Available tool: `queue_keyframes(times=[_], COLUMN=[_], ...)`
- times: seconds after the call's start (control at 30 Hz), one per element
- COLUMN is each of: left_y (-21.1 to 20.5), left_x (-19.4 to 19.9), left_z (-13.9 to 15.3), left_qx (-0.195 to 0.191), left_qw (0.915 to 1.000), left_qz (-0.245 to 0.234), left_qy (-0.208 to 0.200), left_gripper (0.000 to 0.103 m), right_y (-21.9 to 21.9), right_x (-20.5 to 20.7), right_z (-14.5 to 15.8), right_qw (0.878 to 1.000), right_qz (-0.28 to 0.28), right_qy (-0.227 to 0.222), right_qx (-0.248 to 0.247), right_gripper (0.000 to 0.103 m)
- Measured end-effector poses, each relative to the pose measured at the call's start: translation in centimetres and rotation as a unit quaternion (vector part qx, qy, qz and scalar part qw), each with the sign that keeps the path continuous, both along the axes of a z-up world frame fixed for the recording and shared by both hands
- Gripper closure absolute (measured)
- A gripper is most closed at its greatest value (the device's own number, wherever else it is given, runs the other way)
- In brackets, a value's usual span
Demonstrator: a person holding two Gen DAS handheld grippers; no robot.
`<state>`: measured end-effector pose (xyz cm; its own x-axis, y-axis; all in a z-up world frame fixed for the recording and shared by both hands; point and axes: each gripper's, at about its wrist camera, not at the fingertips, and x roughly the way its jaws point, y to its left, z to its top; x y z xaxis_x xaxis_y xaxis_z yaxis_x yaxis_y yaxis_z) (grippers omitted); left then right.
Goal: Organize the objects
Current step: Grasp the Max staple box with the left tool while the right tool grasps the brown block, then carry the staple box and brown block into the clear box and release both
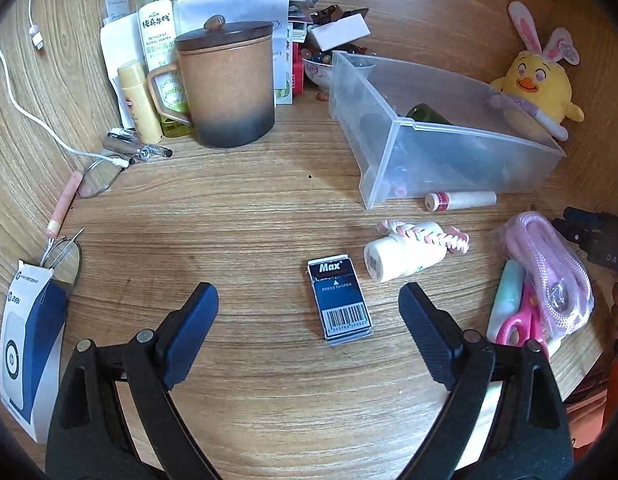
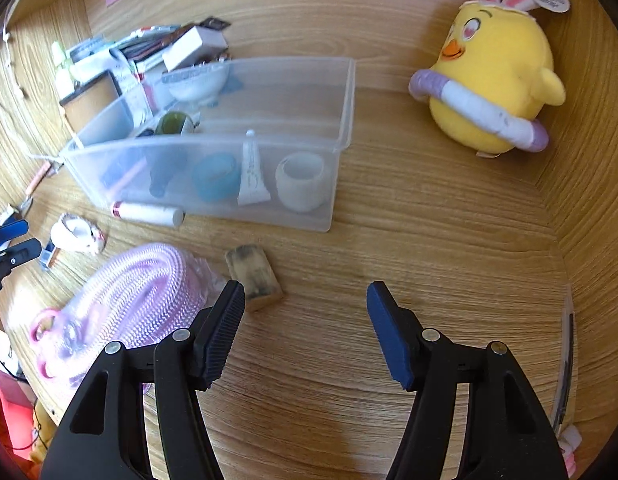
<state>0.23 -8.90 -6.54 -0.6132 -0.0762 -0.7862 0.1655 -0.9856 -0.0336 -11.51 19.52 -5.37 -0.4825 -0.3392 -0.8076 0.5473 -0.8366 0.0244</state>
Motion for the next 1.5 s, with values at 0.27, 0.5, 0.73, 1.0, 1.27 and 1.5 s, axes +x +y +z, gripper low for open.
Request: queue_keyframes(times=[0.27,0.5,0.73,1.0,1.27,1.5], left_y=[0.7,1.2,0.5,-0.3,0.0,0.9], left_x=[0.1,-0.1,-0.4,-0.6,-0.3,-1.0], left_z=[-1.1,-1.3,-1.3,-0.5,3.8,6.5], left_qx=[0.0,-0.016,-0.018,-0.001,-0.002,0.007], left_qw=[0.9998,0.9998,0.9998,0.9994,0.9952,0.991], left_qz=[-0.006,-0.01,-0.003,0.018,0.022,0.001], left_qy=[-0.017,-0.002,0.008,0.03,0.096,0.134], left_gripper=[0.036,0.054,0.076,0.076,0.076,0.076], right_y=[-1.5,-2.3,-2.2,-0.6,0.0,-0.3], right_x=[-0.2,-0.5,-0.6,-0.4,0.7,0.8], right_z=[-0.8,-0.6,-0.5,1.3,4.3,6.8], right_qw=[1.0,1.0,1.0,0.999,0.997,0.993], right_qz=[0.016,0.02,0.014,-0.006,-0.01,-0.017], right_qy=[0.002,0.011,0.016,0.032,0.065,0.093], right_qx=[0.015,0.016,0.011,-0.015,-0.041,-0.068], right_gripper=[0.043,0.073,0.081,0.081,0.081,0.081])
